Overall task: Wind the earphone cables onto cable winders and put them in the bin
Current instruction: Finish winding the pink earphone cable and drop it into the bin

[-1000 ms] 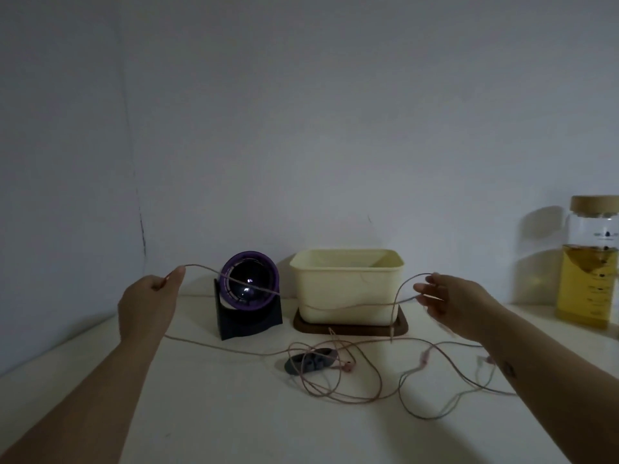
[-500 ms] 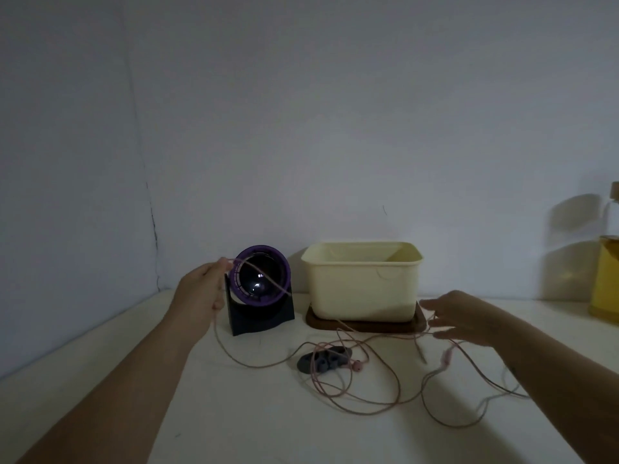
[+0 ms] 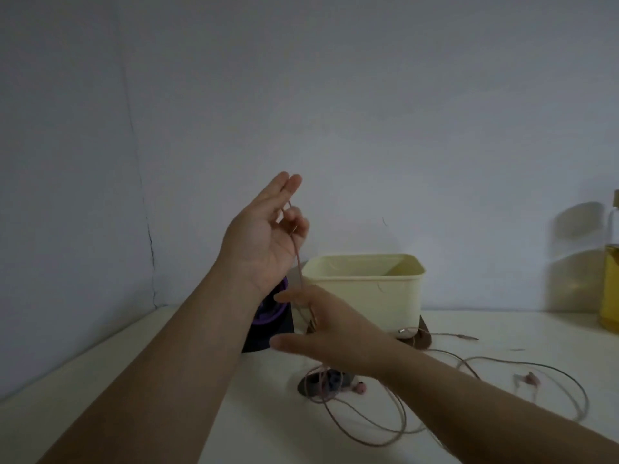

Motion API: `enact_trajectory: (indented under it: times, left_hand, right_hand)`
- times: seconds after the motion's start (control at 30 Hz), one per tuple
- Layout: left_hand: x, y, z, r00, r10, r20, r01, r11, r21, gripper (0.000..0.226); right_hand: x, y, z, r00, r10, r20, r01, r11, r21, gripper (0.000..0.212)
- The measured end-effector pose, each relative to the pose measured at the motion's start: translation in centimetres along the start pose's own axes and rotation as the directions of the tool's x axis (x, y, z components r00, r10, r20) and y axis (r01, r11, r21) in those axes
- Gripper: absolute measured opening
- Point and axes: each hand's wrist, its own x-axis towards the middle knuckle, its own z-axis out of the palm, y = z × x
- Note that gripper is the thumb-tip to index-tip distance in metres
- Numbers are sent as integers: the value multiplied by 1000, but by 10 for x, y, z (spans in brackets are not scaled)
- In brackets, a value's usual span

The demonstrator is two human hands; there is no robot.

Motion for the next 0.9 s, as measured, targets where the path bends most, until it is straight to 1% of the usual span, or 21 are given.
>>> enact_trajectory:
  times: [0.07,0.1,0.17,0.23,0.33,0.4,0.47,0.5,0.53,0.57,0.6,0.67,0.7,0.73,0.77,0.8,0.83,0.87,0.9]
  left_hand:
    - [2,4,3,998,56,-24,-57,998,-26,32]
    - [5,6,1,995,92,-44,-93,995,-22,35]
    - [9,14,-10,979,176,-107,-176,984,10,40]
    - [14,23,-27,949,249,-195,-245,968,47,46]
    - [19,37,-60,887,317,-336,-318,946,54,52]
    - [20,44,-81,837,351,-419,-368,929,44,49]
    - [19,48,-100,785,384,-487,-423,905,33,43]
    - [17,50,-107,777,386,-497,-439,898,11,38]
    - [14,52,-112,778,376,-503,-438,899,-5,33]
    - [15,54,-120,769,386,-510,-440,898,16,30]
    - [13,54,-128,745,413,-524,-449,891,64,26]
    - [10,55,-141,675,479,-561,-464,867,182,22]
    - [10,55,-148,647,498,-578,-444,862,245,21]
    - [11,55,-155,638,500,-586,-386,866,318,22]
    - [10,53,-163,649,492,-580,-293,866,407,25]
    - [10,50,-169,682,448,-577,-171,866,471,30]
    - [8,47,-174,722,374,-582,-20,852,522,30]
    - [5,43,-177,767,272,-581,140,813,565,27]
    - [0,39,-179,800,156,-580,304,727,615,28]
  right_hand:
    - [3,6,1,998,-16,-54,17,999,33,26]
    - [1,8,-1,997,13,-82,-7,997,82,25]
    - [-4,16,-12,984,126,-129,-102,979,178,35]
    - [-11,29,-30,948,199,-248,-164,974,155,37]
    - [-20,65,-62,845,307,-438,-267,951,154,32]
    - [-25,84,-80,761,400,-510,-320,916,241,25]
    - [-31,93,-96,674,476,-566,-298,875,381,25]
    - [-34,97,-103,635,498,-591,-282,861,424,25]
    - [-35,101,-107,612,510,-604,-280,854,438,26]
    - [-36,104,-110,608,517,-603,-286,851,441,26]
    - [-37,105,-112,618,511,-597,-292,855,429,25]
    - [-34,103,-110,645,483,-593,-292,872,392,21]
    - [-33,101,-108,662,464,-589,-293,883,366,20]
    - [-30,98,-107,687,441,-577,-295,896,333,20]
    - [-28,93,-105,718,418,-556,-295,907,302,21]
    - [-25,88,-102,758,399,-516,-294,915,276,23]
    - [-22,81,-99,799,388,-461,-294,919,264,26]
    - [-19,74,-96,836,378,-397,-295,921,255,29]
    - [-16,66,-92,868,365,-337,-296,925,240,31]
